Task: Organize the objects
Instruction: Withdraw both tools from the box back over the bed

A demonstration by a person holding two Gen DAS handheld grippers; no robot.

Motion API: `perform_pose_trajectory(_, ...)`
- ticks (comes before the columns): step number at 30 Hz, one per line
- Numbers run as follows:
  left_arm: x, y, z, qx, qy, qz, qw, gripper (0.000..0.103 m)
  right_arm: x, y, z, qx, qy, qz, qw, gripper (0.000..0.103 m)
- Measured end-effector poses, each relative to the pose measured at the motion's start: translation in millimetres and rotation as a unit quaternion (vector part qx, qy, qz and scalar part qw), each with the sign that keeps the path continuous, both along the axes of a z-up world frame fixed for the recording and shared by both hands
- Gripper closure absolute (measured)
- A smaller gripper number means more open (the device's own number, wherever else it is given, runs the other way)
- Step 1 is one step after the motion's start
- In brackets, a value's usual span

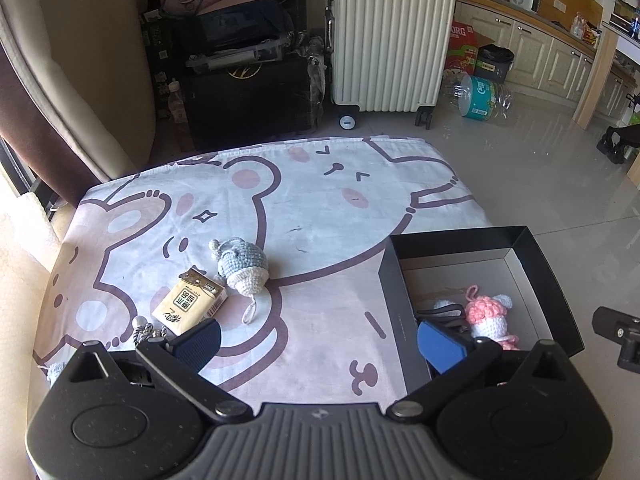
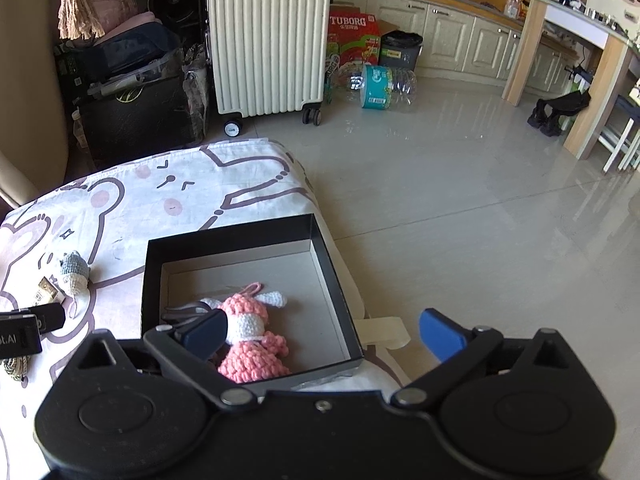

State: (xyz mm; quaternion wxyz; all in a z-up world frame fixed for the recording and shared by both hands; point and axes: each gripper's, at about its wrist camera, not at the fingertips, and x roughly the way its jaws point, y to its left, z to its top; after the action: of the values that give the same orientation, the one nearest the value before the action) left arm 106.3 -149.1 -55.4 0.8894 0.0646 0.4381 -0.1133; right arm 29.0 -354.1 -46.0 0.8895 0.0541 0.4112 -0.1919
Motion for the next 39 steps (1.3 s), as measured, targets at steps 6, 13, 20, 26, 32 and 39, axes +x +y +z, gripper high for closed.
perform_pose_trajectory(6,-1,4,0,-0.007,0.000,0.002,1.0000,0.000,-3,1,2,-0.006,-0.007,0.000,1.000,0.000)
perform_pose_trajectory(13,-2,5,-1,-0.006,-0.002,-0.001,1.0000,0.000,-6,2,2,-0.007,-0.009,0.002,1.000,0.000)
perform_pose_trajectory(20,-2,4,-1,-0.005,-0.003,-0.008,1.0000,0.000,-6,1,2,-0.004,-0.011,0.000,1.000,0.000)
perform_pose_trajectory(26,-1,7,0,-0.014,-0.004,-0.009,0.9999,0.000,-6,-1,0,0.001,-0.017,-0.007,1.000,0.000)
perform_pose_trajectory(32,1,16,-1,-0.012,-0.004,-0.004,0.9999,0.000,-3,1,-5,0.008,-0.016,-0.009,1.000,0.000)
perform_pose_trajectory(39,5,31,-1,-0.013,-0.006,0.007,0.9999,0.000,5,10,-4,0.013,-0.019,0.000,1.000,0.000)
